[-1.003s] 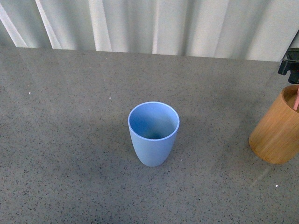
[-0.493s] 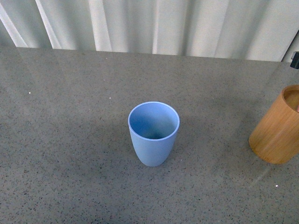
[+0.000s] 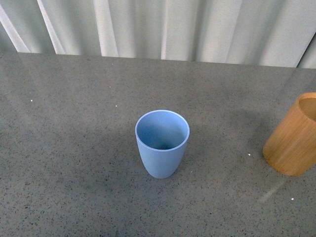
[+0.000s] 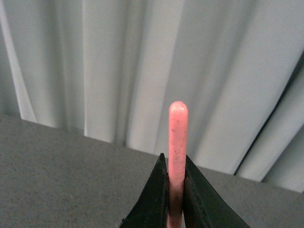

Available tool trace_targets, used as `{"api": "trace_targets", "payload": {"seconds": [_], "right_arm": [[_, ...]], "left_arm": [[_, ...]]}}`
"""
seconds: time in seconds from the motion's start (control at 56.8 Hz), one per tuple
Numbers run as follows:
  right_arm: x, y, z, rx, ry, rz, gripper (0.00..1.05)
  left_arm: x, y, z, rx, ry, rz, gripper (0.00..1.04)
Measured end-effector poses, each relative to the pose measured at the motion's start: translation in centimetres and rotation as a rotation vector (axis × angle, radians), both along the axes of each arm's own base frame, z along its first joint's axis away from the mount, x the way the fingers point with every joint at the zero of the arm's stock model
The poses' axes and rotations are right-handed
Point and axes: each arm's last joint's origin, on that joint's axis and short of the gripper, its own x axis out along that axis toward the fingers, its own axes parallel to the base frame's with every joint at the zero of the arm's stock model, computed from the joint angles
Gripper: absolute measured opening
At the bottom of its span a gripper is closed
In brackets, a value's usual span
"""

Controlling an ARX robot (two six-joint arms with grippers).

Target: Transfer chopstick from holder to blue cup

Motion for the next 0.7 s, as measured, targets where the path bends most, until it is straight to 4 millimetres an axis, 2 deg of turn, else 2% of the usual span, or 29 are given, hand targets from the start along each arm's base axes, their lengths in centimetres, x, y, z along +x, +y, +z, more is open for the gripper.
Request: {"api": "trace_targets", "payload": {"seconds": [0.07, 0.176, 0.282, 0.405, 0.581, 0.704], "right_arm": [[-0.2, 0.8, 1.5, -0.001, -0.038, 0.019, 0.03], [-0.6, 2.8, 5.1, 0.02, -0.129, 0.078, 0.03], [-0.5, 4.5, 6.3, 0.058, -0.158, 0.14, 0.03], [0.1, 6.1, 5.9, 0.113, -0.123, 0.199, 0.03], [1.1, 8.3, 3.3, 0.177, -0.037, 0.265, 0.03], [1.2, 9.4, 2.1, 0.198, 0.005, 0.302, 0.03]], "left_arm": [[0.0, 0.0, 0.0, 0.0, 0.0, 0.0, 0.98], [0.0, 0.0, 0.0, 0.0, 0.0, 0.0, 0.98], [0.0, 0.0, 0.0, 0.0, 0.0, 0.0, 0.98], [0.0, 0.0, 0.0, 0.0, 0.0, 0.0, 0.98], [0.0, 0.0, 0.0, 0.0, 0.0, 0.0, 0.98], [0.0, 0.0, 0.0, 0.0, 0.0, 0.0, 0.98]]}}
